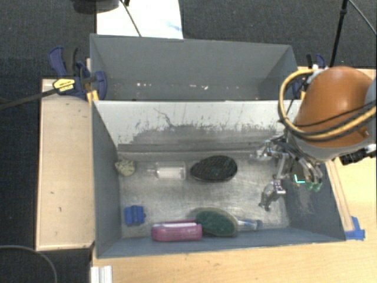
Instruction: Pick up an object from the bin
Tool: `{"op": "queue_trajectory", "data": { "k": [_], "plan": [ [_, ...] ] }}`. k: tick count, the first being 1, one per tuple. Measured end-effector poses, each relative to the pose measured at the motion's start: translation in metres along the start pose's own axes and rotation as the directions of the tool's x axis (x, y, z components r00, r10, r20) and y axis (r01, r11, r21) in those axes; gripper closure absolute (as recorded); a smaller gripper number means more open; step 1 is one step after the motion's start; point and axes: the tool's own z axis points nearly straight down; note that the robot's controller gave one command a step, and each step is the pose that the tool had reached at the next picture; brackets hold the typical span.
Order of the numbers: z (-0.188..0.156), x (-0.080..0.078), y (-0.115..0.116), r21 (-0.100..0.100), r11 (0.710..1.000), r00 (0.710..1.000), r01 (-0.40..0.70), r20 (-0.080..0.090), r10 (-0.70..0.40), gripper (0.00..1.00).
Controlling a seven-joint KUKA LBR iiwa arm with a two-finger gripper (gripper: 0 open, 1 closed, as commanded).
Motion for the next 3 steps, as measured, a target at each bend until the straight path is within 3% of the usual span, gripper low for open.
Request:
{"op": "queue_trajectory", "data": {
  "k": [1, 2, 3],
  "plan": [
    [0.074, -0.061, 0.072, -0.002, 0.986, 0.986, 0.164, 0.005, -0.164, 0.0],
    [0.131, -0.074, 0.082, 0.0, 0.967, 0.967, 0.253, 0.002, -0.253, 0.0],
    [0.128, -0.075, 0.082, 0.001, 0.968, 0.968, 0.253, 0.006, -0.253, 1.0]
  ]
}}
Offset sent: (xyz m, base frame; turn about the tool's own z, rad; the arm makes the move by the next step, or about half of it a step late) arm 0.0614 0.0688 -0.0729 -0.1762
